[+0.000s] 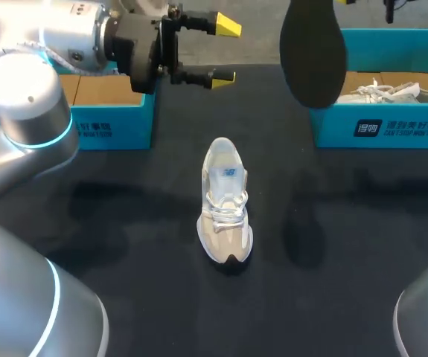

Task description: Take the shoe out of the shoebox, open the shoe tongue, remove and reinsert the insole, then place the shoe into the shoebox

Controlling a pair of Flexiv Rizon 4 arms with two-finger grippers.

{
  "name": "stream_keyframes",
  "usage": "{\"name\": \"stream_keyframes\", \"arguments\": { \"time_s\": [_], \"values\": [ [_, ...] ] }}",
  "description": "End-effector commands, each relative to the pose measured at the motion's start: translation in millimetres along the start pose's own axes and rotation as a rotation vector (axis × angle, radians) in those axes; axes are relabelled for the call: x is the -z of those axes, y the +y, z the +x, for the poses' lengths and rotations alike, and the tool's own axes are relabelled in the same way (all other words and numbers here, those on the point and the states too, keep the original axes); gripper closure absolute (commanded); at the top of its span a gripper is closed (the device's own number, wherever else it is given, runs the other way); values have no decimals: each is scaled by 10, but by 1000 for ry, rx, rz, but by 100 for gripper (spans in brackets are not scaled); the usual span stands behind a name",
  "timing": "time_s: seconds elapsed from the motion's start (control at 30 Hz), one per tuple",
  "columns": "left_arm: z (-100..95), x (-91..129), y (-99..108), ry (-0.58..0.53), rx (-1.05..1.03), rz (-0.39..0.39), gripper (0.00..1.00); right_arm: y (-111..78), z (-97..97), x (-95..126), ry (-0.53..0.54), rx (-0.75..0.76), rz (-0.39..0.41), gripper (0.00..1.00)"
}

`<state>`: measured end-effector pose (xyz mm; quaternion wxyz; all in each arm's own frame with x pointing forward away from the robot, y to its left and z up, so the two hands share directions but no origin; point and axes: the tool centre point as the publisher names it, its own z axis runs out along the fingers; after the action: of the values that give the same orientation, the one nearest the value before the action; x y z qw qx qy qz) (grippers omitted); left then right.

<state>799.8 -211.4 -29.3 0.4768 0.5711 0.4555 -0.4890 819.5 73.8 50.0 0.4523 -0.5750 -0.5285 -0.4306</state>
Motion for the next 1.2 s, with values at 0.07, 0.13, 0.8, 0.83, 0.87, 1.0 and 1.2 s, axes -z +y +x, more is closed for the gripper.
{"name": "stream_keyframes", "arguments": {
  "time_s": [0.07,0.13,0.8,0.83,0.87,1.0,1.2],
  "values": [
    [-19,-13,-49,-21,-17,-30,0,177,-126,-73,9,-38,36,100],
    [-38,-28,-50,-26,-28,-33,0,204,-170,-96,5,-54,39,100],
    [-117,-135,-4,-98,-61,-25,0,409,-356,-304,16,-180,37,100],
    [-117,-158,0,-107,-70,-31,0,455,-349,-326,15,-182,37,100],
    [-117,-176,4,-108,-71,-33,0,493,-341,-347,15,-186,36,100],
    [-112,-235,42,-121,-75,-49,0,597,-339,-429,22,-203,22,100],
    [-95,-269,82,-129,-81,-68,0,670,-351,-558,51,-216,7,100]
  ]
}}
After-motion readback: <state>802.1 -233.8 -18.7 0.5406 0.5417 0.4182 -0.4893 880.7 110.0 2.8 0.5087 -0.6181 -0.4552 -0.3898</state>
